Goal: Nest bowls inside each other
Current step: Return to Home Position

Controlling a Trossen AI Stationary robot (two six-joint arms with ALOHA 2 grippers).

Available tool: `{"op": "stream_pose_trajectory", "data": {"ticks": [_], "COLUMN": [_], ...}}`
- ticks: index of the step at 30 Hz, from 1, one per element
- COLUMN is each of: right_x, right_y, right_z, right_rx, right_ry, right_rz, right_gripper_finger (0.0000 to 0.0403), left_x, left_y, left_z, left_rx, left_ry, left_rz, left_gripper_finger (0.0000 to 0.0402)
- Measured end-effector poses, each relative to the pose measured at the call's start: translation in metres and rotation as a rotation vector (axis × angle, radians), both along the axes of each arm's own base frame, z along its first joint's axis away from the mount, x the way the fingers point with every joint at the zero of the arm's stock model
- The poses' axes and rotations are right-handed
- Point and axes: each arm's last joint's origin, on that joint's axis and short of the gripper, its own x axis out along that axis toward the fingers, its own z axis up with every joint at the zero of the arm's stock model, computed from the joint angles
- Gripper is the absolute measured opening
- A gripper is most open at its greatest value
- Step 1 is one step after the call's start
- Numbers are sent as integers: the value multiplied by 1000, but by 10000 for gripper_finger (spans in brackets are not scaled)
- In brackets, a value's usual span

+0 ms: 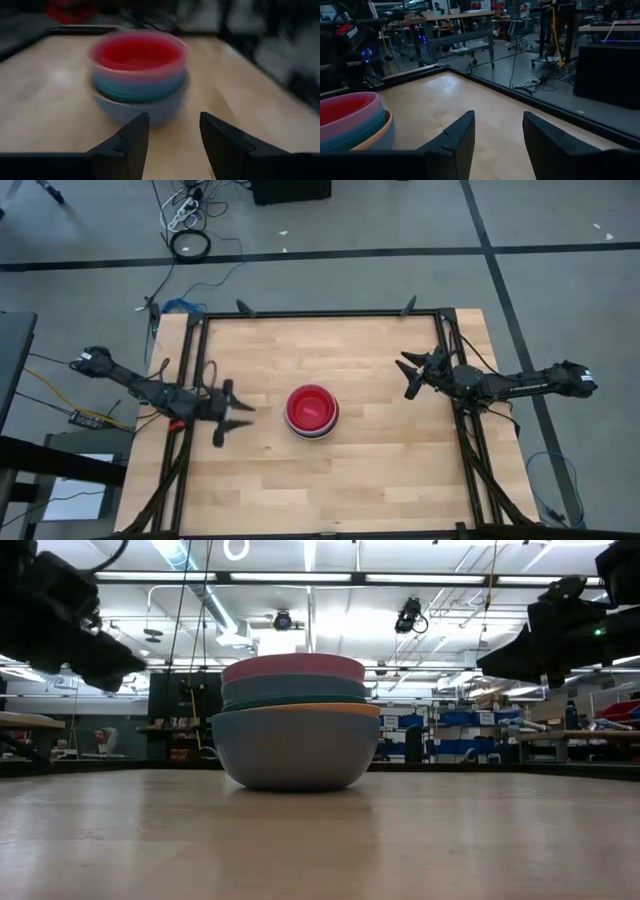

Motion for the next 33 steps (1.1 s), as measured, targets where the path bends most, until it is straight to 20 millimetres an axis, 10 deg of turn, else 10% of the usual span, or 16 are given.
{"op": "stream_pose_trajectory", "data": {"ticks": [8, 33], "right_x": [0, 0], "right_y": [0, 0], "right_z": [0, 0], "right_rx": [0, 0], "right_ry": [-2, -3], "right_rz": [0, 0], "right_gripper_finger": [152, 152], "left_x": [2, 3], "left_y": [-2, -2], "left_z": [-4, -3], "left_rx": [289, 290], "left_ry": [16, 10], "left_rz": [-76, -73], "left_gripper_finger": [184, 184]}}
